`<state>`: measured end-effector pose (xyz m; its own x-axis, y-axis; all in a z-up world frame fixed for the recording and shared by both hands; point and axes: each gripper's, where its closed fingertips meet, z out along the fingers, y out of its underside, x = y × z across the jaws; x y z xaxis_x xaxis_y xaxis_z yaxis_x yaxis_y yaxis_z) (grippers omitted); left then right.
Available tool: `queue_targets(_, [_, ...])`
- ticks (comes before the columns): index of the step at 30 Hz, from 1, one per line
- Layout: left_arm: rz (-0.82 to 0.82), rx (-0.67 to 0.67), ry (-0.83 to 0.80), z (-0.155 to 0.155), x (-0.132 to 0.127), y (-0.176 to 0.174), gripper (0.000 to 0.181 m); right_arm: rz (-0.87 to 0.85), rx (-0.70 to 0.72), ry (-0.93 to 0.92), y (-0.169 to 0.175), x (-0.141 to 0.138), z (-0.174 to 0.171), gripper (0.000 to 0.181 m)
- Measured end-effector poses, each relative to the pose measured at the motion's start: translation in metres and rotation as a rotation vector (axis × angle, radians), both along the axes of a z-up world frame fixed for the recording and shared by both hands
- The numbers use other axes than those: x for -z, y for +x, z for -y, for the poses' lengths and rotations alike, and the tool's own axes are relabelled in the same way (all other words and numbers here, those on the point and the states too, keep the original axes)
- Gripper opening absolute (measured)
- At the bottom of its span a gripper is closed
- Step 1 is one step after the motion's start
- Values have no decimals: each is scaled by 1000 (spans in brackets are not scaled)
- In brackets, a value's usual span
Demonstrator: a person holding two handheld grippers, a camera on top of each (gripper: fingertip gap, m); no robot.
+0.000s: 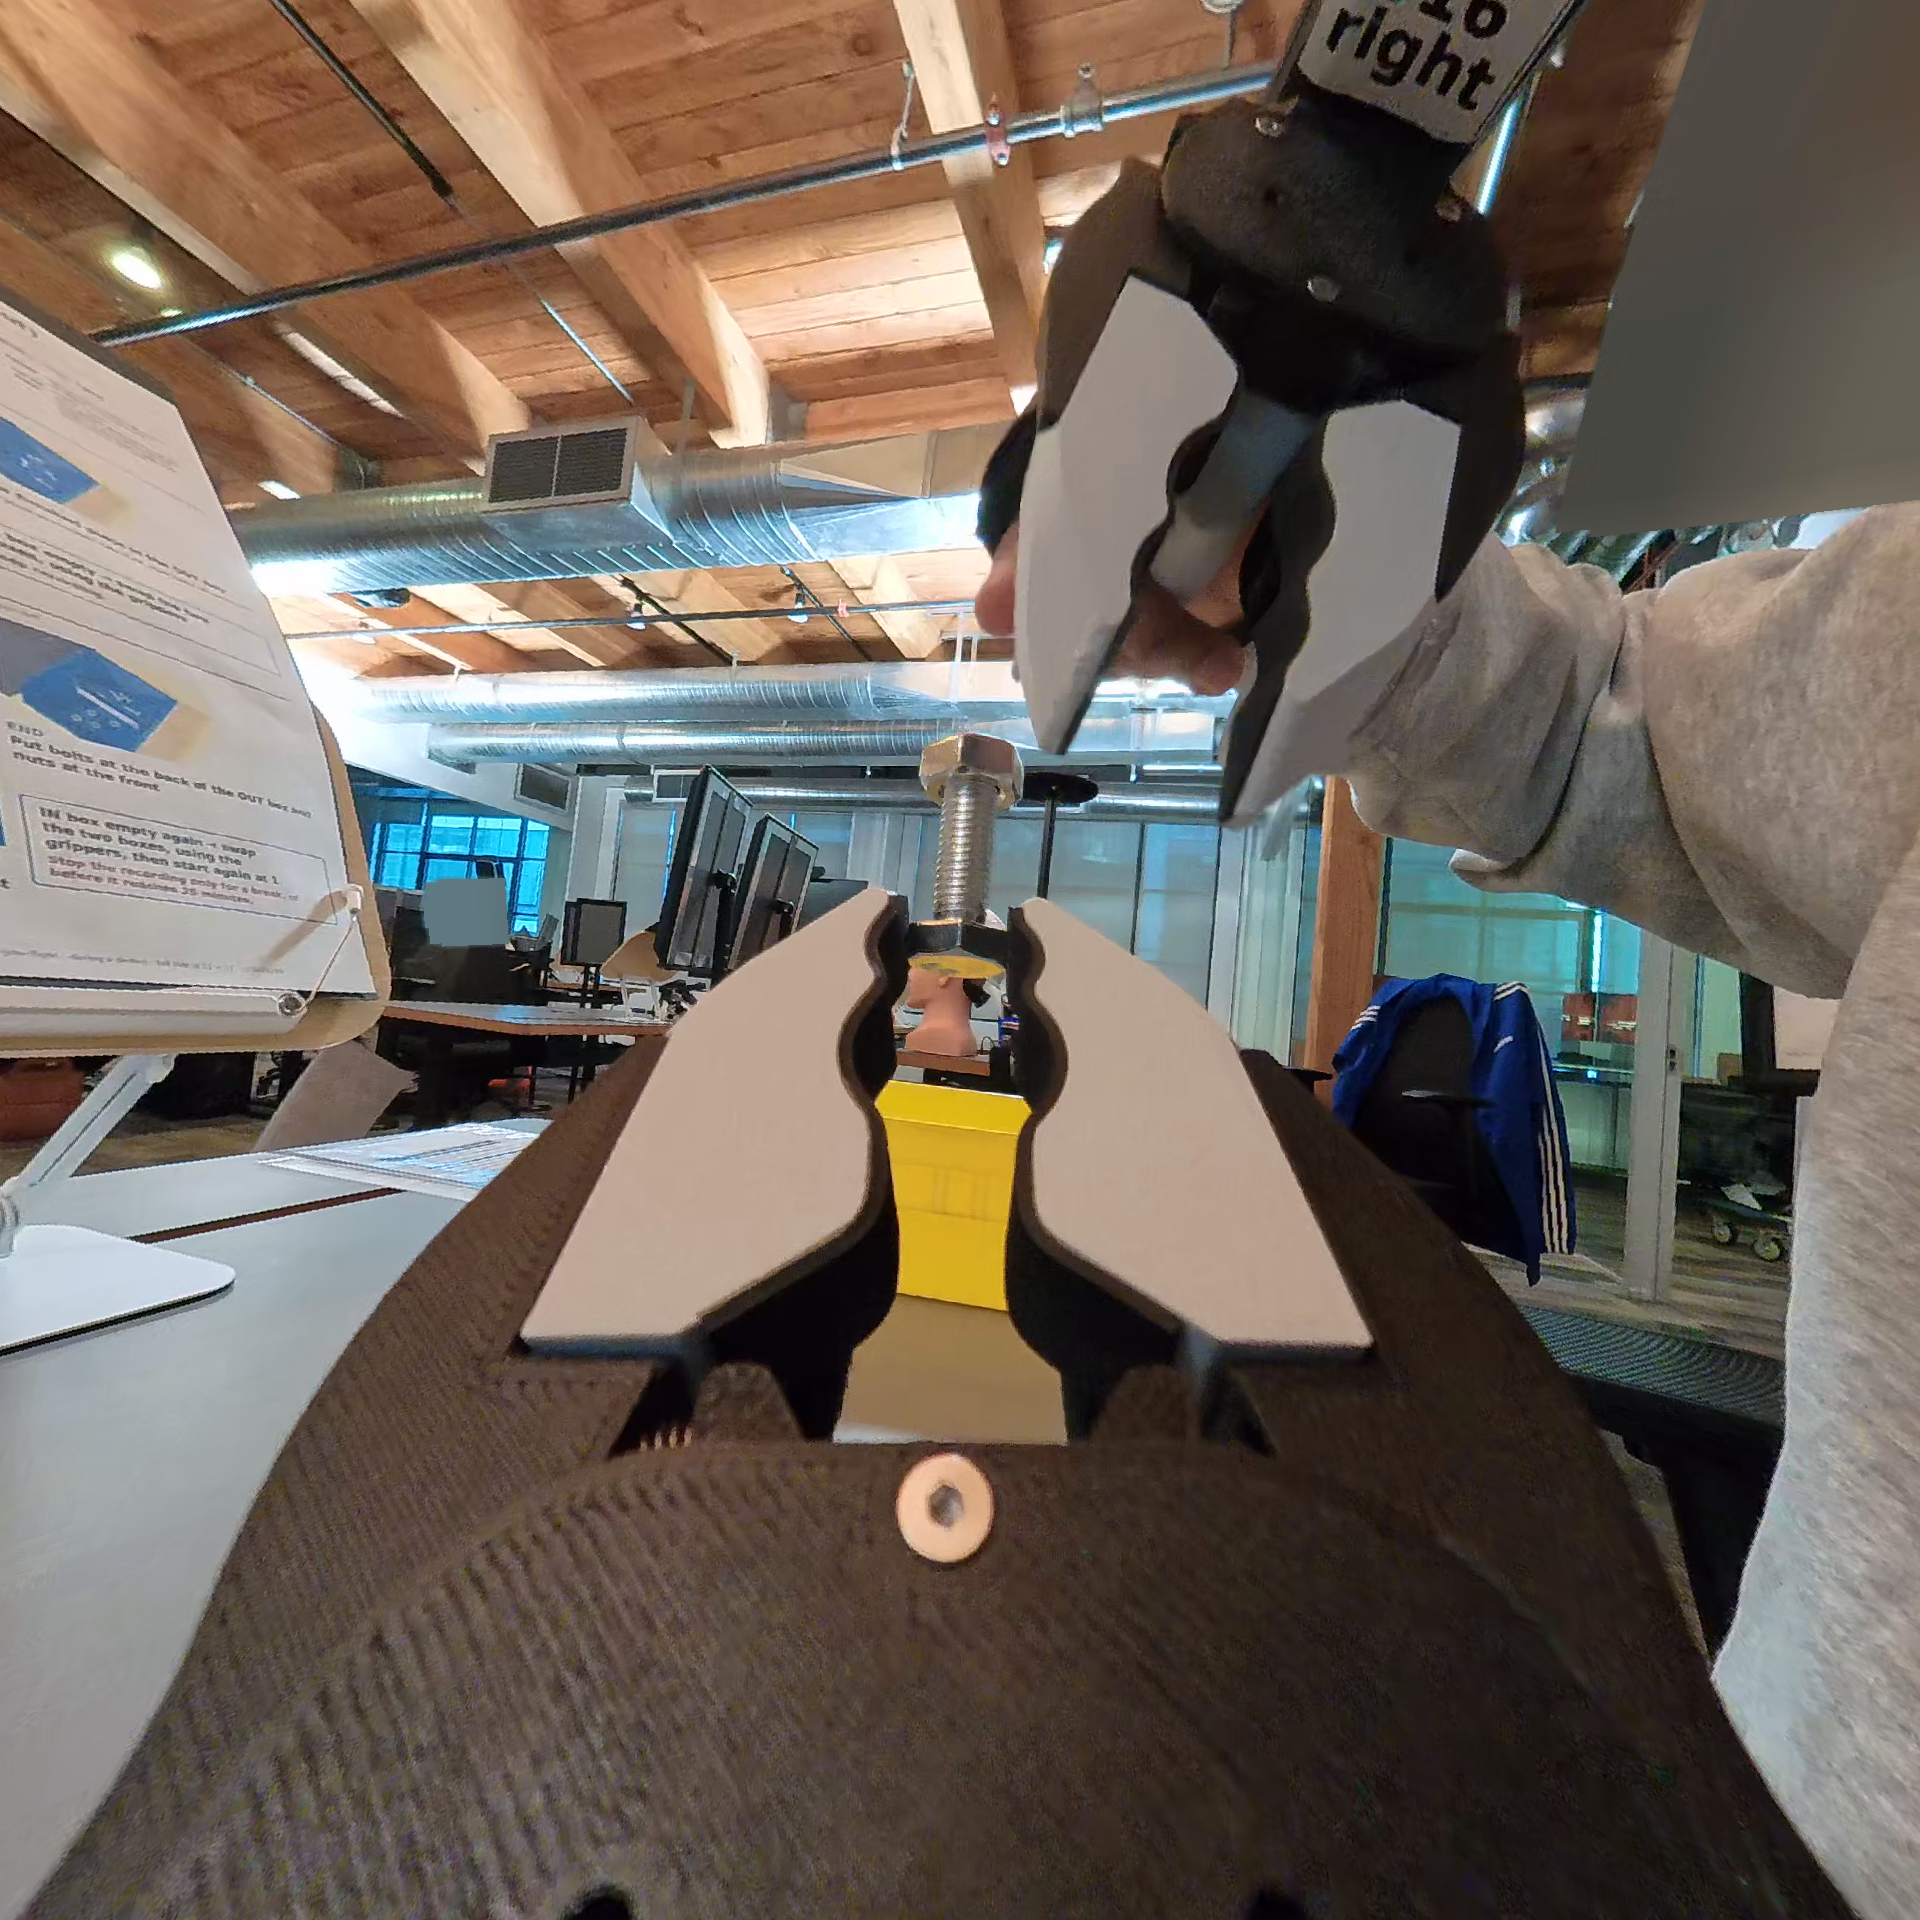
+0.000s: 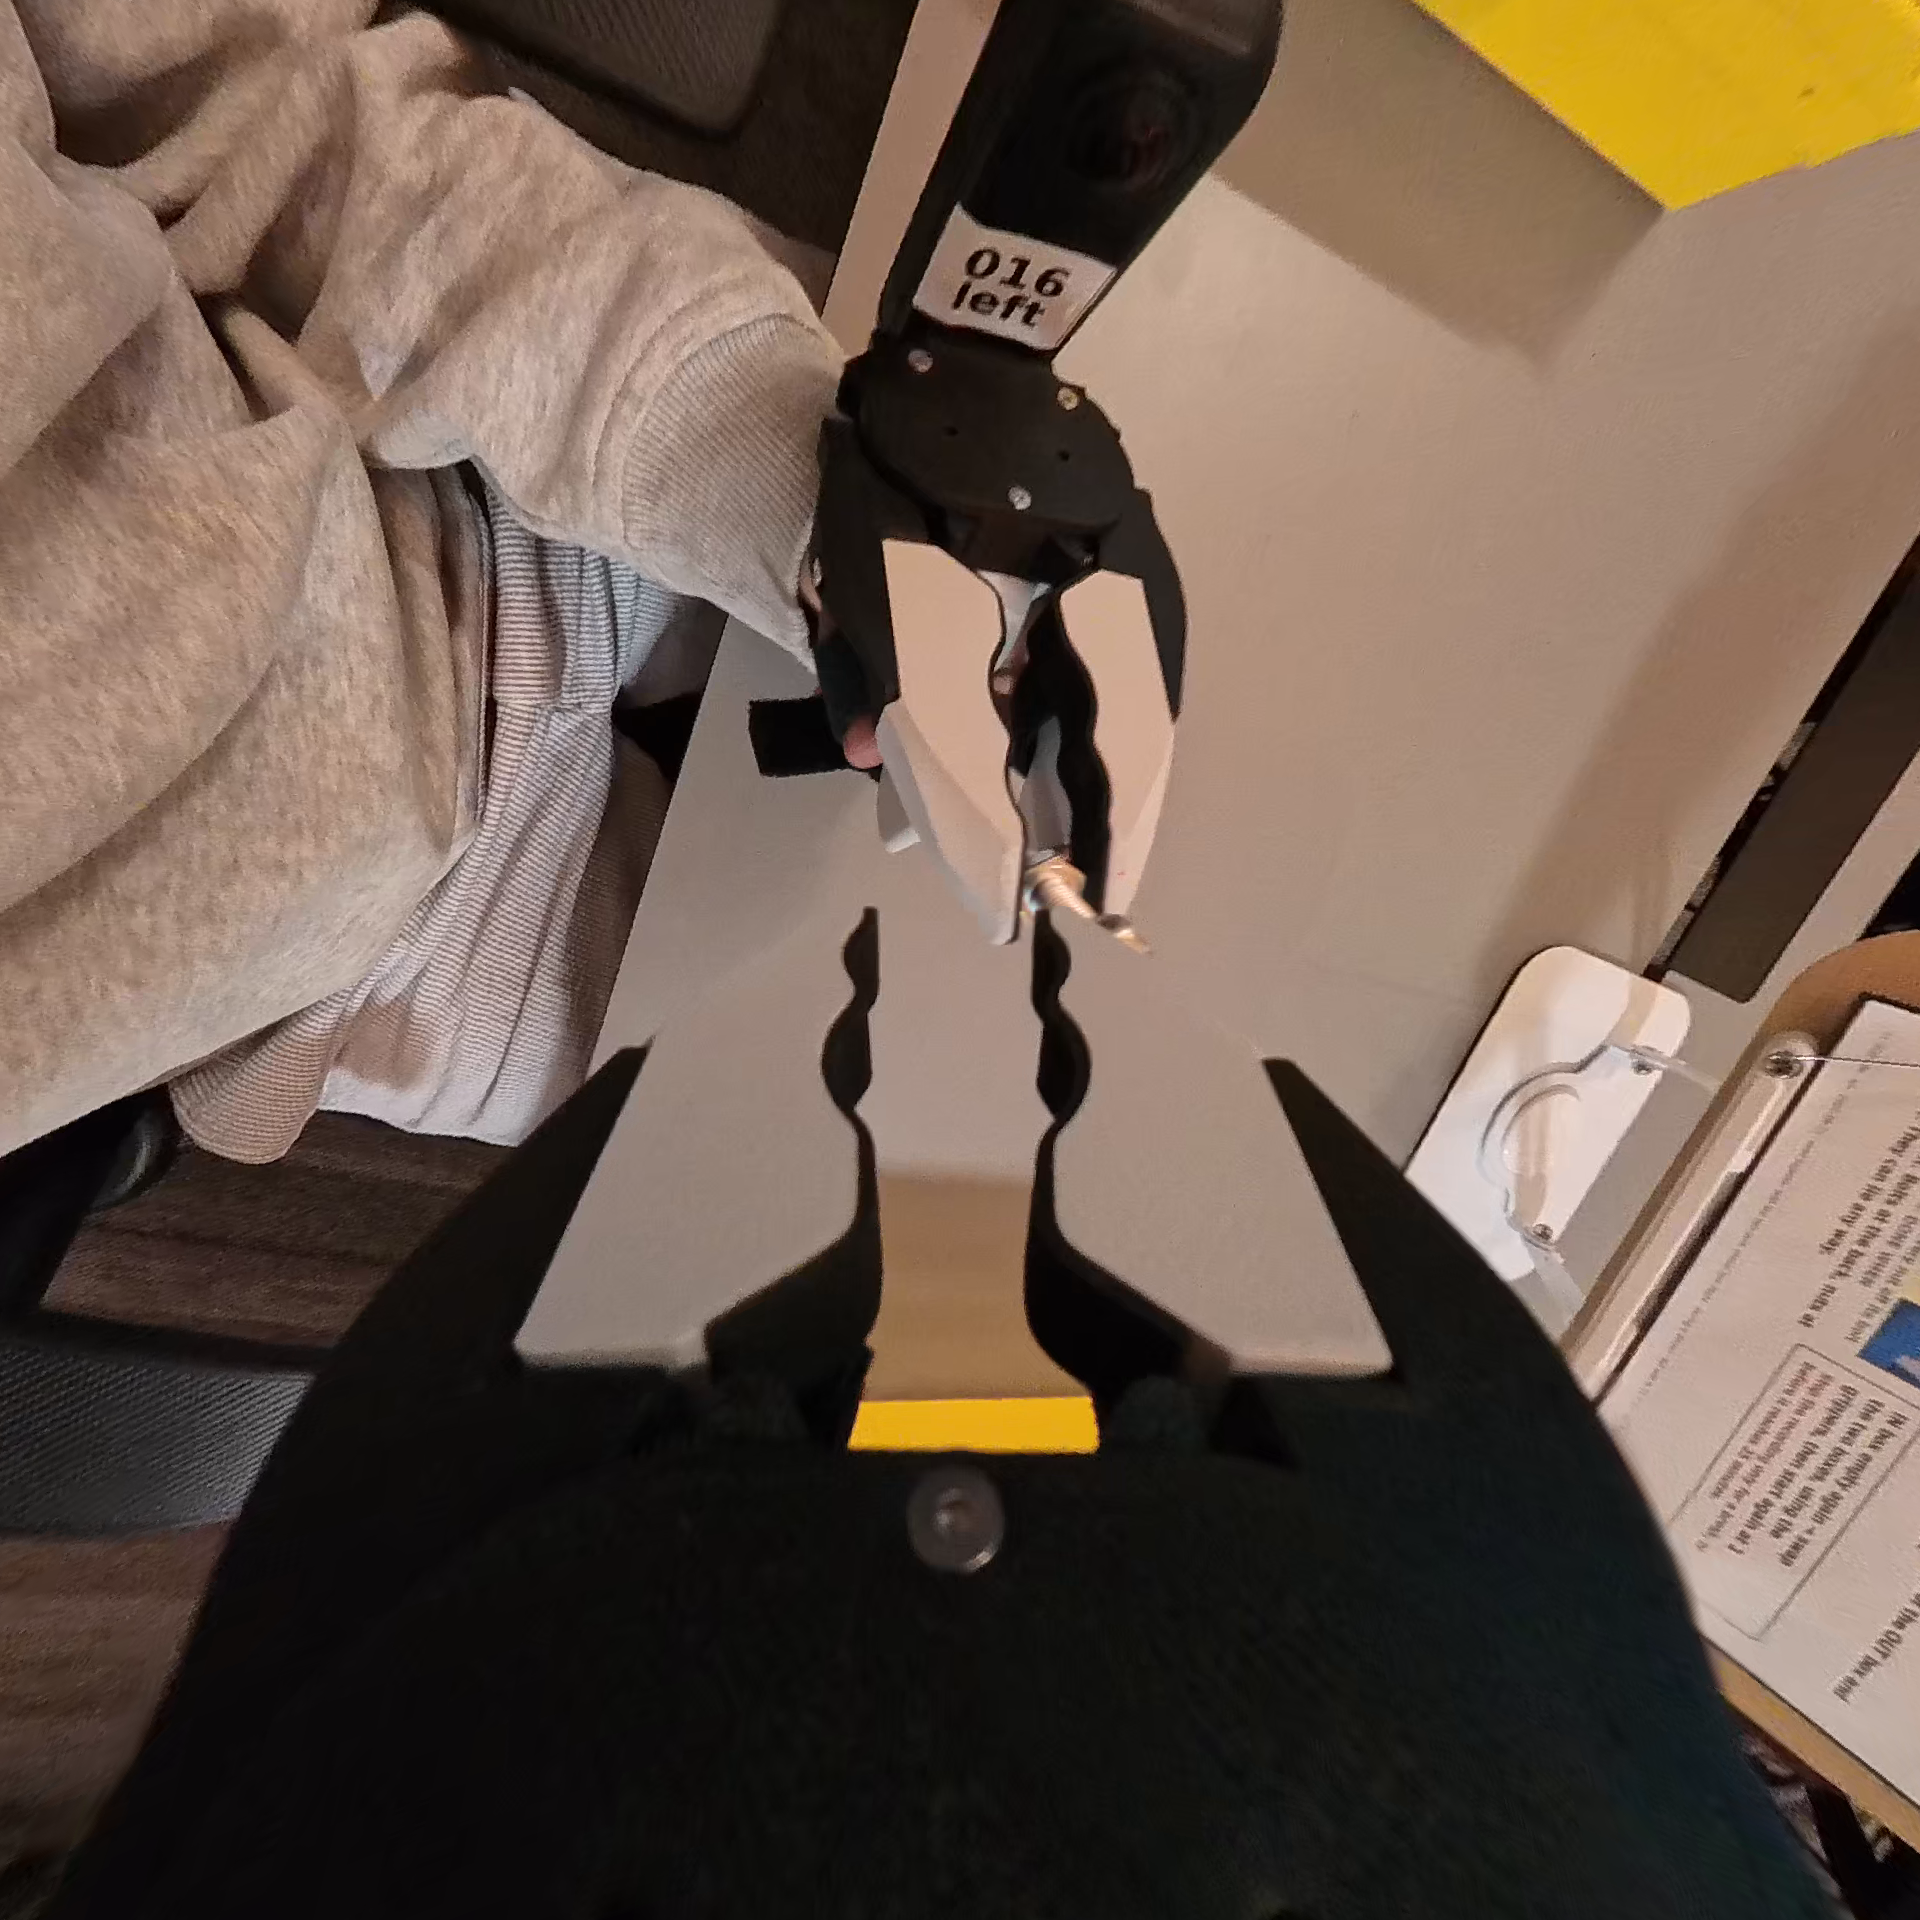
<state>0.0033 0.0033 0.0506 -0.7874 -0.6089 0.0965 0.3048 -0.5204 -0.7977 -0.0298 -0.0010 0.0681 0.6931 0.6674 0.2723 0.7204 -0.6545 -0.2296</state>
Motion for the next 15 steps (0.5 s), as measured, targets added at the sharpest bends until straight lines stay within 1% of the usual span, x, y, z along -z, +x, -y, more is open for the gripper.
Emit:
queue_targets(1, [1,4,2,1,0,0,19,8,-2,13,1,-2,-2,28])
queue_targets(6, [7,20,12,4,0,-2,19,45,-15,28,10,-5,-5,27])
queue_targets(15, [11,30,16,5,0,-3,19,8,-24,27,12,2,-7,30])
